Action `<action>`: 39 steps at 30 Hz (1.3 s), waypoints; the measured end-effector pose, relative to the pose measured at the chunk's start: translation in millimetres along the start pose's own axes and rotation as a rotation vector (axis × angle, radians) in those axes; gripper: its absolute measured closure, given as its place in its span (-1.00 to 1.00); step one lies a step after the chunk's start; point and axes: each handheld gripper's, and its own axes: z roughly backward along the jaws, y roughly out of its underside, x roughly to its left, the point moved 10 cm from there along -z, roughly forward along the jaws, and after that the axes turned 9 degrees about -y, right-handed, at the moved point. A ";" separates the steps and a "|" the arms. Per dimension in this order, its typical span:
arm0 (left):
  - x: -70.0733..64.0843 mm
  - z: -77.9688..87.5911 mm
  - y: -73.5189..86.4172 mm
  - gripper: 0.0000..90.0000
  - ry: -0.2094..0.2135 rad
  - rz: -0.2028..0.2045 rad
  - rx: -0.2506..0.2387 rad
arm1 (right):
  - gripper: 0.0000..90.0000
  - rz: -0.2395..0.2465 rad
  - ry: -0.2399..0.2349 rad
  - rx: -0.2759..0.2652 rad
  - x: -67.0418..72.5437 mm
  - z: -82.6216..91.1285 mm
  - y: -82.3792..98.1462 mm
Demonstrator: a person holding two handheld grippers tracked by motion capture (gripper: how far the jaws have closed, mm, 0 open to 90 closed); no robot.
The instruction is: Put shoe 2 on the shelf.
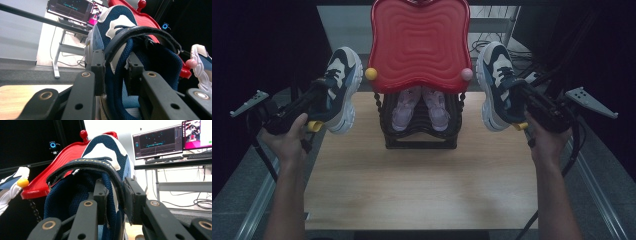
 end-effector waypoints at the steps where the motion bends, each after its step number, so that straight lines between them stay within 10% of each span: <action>1: -0.9 -0.3 -2.2 0.64 0.000 -0.002 -0.003 | 0.63 -0.001 -0.001 -0.001 0.3 -0.6 -1.9; 39: -68.2 -36.0 -79.9 0.63 0.063 -0.042 -0.063 | 0.62 -0.043 -0.065 -0.006 27.9 -61.1 -73.7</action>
